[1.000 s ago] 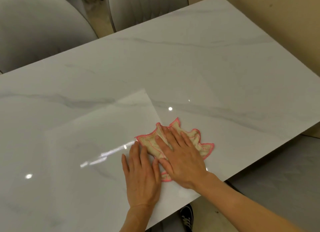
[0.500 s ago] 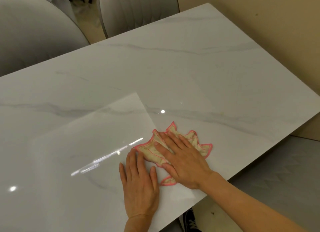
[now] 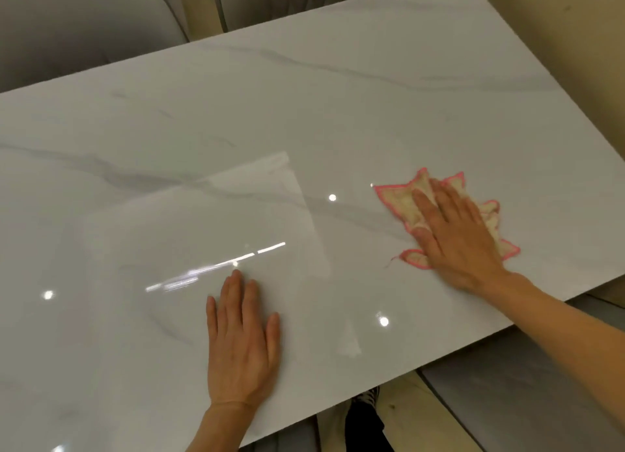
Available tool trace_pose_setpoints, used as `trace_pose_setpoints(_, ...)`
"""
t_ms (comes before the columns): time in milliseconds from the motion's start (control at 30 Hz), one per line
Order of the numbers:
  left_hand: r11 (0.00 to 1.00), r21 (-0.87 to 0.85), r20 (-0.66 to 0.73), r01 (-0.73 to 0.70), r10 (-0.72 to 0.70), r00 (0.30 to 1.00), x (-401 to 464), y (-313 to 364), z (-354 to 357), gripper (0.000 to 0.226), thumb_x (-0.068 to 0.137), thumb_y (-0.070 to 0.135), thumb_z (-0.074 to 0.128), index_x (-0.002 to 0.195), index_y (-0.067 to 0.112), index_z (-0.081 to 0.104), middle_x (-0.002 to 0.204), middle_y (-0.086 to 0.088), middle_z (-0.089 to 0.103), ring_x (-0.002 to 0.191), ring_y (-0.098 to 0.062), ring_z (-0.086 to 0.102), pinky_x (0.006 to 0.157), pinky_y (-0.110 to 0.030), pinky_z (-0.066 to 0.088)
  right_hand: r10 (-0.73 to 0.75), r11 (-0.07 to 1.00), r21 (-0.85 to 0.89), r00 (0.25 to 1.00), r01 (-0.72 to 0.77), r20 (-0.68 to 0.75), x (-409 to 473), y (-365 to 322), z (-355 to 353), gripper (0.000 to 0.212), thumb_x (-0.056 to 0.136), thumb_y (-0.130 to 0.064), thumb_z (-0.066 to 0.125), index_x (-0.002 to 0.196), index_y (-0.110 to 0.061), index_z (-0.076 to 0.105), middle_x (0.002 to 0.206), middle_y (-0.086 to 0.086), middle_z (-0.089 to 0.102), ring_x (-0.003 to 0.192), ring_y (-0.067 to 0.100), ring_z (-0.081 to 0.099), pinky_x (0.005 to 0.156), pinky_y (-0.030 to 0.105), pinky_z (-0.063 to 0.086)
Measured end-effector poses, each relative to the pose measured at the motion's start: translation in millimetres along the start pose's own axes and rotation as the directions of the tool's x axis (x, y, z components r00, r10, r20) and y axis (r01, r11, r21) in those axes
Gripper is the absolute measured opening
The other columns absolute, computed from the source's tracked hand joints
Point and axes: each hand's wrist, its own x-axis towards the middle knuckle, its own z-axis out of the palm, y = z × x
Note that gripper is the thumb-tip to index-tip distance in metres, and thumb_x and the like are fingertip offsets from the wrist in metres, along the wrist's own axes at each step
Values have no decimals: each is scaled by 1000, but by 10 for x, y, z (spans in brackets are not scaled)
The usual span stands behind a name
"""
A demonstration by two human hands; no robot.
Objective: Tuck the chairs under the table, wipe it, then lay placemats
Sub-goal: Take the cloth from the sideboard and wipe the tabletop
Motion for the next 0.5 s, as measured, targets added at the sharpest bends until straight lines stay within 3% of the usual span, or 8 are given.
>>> trace_pose_setpoints(133, 1000, 1, -16, 0, 0, 1000, -7, 36, -2, 57, 97, 37, 33, 140, 1, 43, 154, -20, 34, 146, -31, 25, 123, -45, 4, 132, 991, 28, 991, -132, -7, 187, 581, -90, 66, 95, -53, 15, 154, -24, 16, 163, 6, 9, 149, 24, 7, 118, 48, 10)
trace_pose_setpoints(333, 999, -11, -31, 37, -37, 999, -3, 51, -7, 59, 95, 37, 35, 140, 0, 44, 155, -20, 33, 145, -34, 27, 122, -45, 6, 295, 952, 100, 953, -288, -71, 290, 232, -22, 69, 92, -52, 13, 155, -23, 15, 162, 11, 9, 148, 31, 9, 118, 49, 7)
trace_pose_setpoints(433, 999, 2, -23, 38, -38, 999, -8, 39, -2, 61, 94, 38, 34, 140, -1, 44, 156, -19, 31, 146, -35, 26, 123, -45, 6, 83, 994, 75, 996, -81, -26, 198, 59, -46, 68, 94, -49, 17, 156, -23, 7, 164, 8, 2, 149, 27, 6, 119, 49, 8)
trace_pose_setpoints(500, 1000, 13, -18, 21, -21, 1000, -1, 56, -5, 61, 94, 37, 34, 140, -2, 44, 156, -21, 30, 145, -36, 27, 122, -46, 6, -97, 995, 27, 995, 98, -27, 111, -128, -12, 66, 95, -43, 22, 156, -20, 11, 164, 7, 3, 149, 27, 9, 118, 48, 12)
